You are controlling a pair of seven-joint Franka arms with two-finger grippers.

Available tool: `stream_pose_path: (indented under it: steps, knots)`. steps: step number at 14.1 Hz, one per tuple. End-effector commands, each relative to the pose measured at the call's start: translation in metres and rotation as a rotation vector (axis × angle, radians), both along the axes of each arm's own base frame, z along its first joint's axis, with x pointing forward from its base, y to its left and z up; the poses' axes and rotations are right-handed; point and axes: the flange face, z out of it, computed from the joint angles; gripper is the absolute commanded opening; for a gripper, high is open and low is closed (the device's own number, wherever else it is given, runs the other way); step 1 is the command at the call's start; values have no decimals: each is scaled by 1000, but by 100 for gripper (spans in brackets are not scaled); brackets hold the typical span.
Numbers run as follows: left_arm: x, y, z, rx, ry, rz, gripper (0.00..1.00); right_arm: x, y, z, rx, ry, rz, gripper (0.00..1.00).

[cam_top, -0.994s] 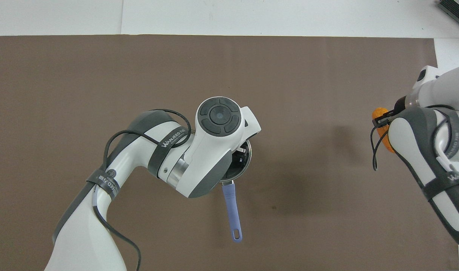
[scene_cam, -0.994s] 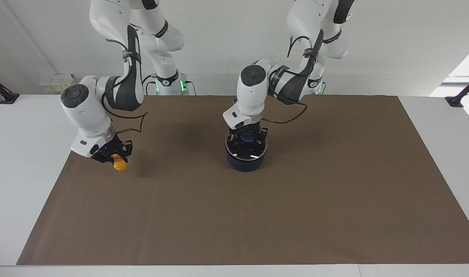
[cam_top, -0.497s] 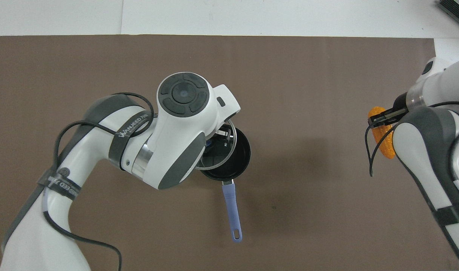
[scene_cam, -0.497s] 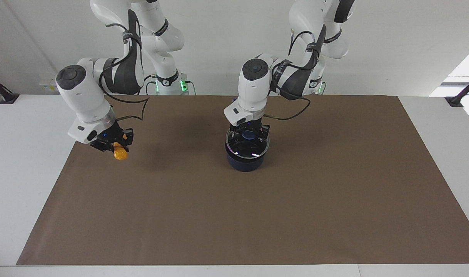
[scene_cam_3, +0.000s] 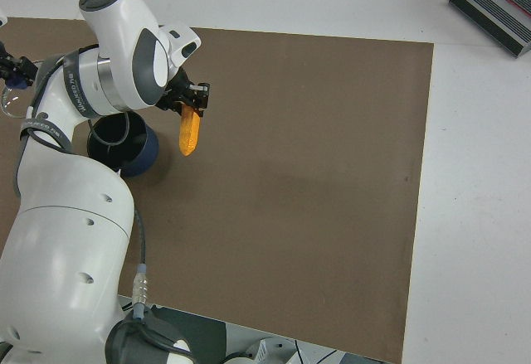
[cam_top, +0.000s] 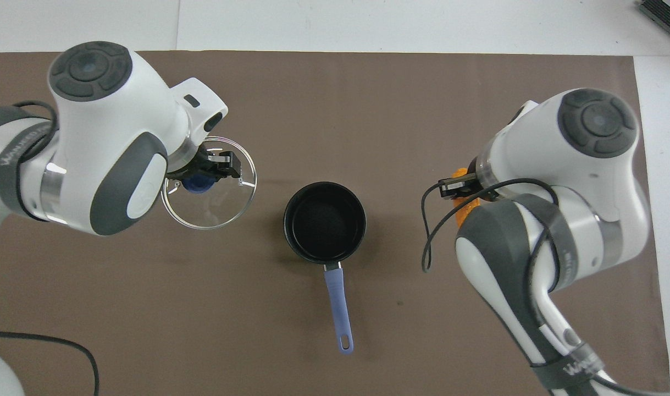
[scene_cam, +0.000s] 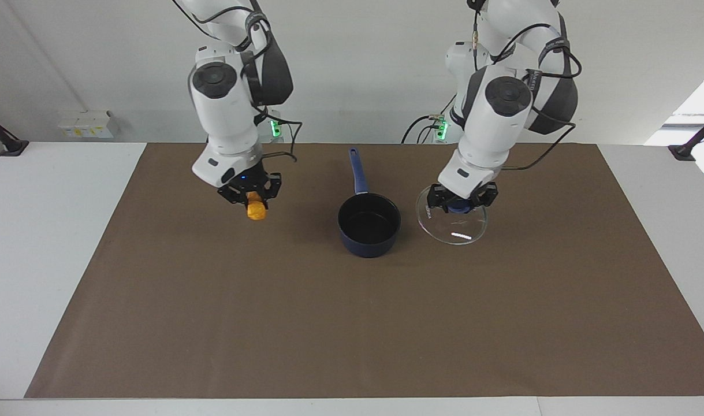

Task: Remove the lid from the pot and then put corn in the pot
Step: 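Lift the lid with the left gripper while the right gripper lifts corn, then set the lid down with the left gripper while the right gripper carries corn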

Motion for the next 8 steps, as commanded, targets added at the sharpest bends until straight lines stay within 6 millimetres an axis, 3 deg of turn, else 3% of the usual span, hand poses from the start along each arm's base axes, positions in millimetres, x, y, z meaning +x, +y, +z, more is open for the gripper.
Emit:
stream_pose_path:
  steps: [1, 5, 8]
  knots:
    - [3, 44, 0, 5, 18, -11, 0, -6, 46, -11, 22, -27, -46, 0]
    - [16, 121, -10, -8, 32, -47, 0, -26, 127, -37, 54, -55, -76, 0]
    - [1, 167, -26, -11, 11, -101, 0, -24, 181, -44, 75, -63, -93, 0]
